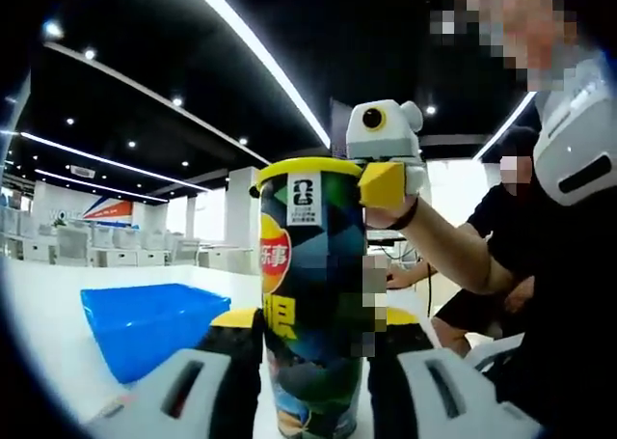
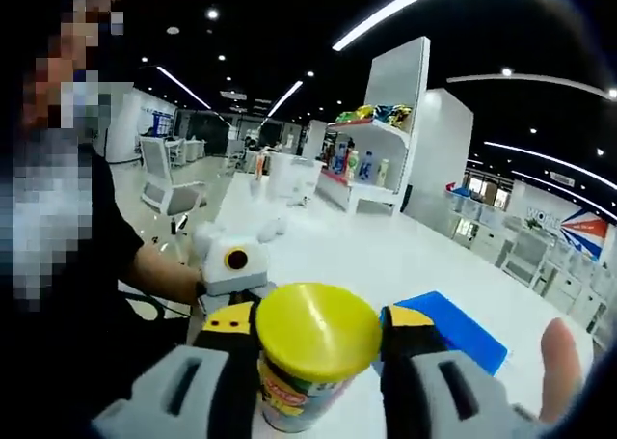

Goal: Open the lid of the chip container on the table, take out the chips, place them into the box in front of the container, and close the lid

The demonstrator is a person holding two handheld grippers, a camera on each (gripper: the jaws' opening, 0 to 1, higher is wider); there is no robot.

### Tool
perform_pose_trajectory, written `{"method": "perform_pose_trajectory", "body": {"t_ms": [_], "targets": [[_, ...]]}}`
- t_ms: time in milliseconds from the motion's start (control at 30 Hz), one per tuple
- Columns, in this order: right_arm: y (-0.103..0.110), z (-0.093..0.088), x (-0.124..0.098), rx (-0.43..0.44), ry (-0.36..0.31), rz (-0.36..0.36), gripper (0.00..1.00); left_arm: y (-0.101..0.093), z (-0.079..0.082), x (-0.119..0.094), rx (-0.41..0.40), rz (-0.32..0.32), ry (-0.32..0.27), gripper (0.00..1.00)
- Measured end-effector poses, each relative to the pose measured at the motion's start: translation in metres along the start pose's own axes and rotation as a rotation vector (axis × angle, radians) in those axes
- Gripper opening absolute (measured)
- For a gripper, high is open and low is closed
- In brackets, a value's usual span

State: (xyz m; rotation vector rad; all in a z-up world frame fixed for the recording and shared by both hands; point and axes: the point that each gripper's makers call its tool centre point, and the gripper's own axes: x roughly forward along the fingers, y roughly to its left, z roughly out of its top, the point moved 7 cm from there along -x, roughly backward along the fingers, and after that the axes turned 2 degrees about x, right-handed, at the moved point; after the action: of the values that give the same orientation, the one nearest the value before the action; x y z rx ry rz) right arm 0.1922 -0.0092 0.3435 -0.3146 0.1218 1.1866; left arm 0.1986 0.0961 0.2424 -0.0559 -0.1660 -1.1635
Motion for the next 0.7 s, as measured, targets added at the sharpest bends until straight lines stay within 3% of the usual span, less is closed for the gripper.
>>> {"method": "perform_pose_trajectory", "body": {"t_ms": [533, 567, 700], "targets": [[-0.0032, -0.0014, -0.0032, 0.179, -0.100, 0.022, 0.43, -0.0029, 0.0001, -0.0008, 0.013, 0.002, 0.003, 0.43], [-0.0014, 0.0000, -0.0044, 0.240, -0.113, 0.047, 0.43, -0.0034, -0.0001, -0.0011, 0.014, -0.001, 0.002, 0.43], [-0.0020, 0.0001, -0.0093, 0.337, -0.152, 0.105, 0.42, -0.0080, -0.0001, -0.0024, 0.040, -0.010, -0.007, 0.42]]}}
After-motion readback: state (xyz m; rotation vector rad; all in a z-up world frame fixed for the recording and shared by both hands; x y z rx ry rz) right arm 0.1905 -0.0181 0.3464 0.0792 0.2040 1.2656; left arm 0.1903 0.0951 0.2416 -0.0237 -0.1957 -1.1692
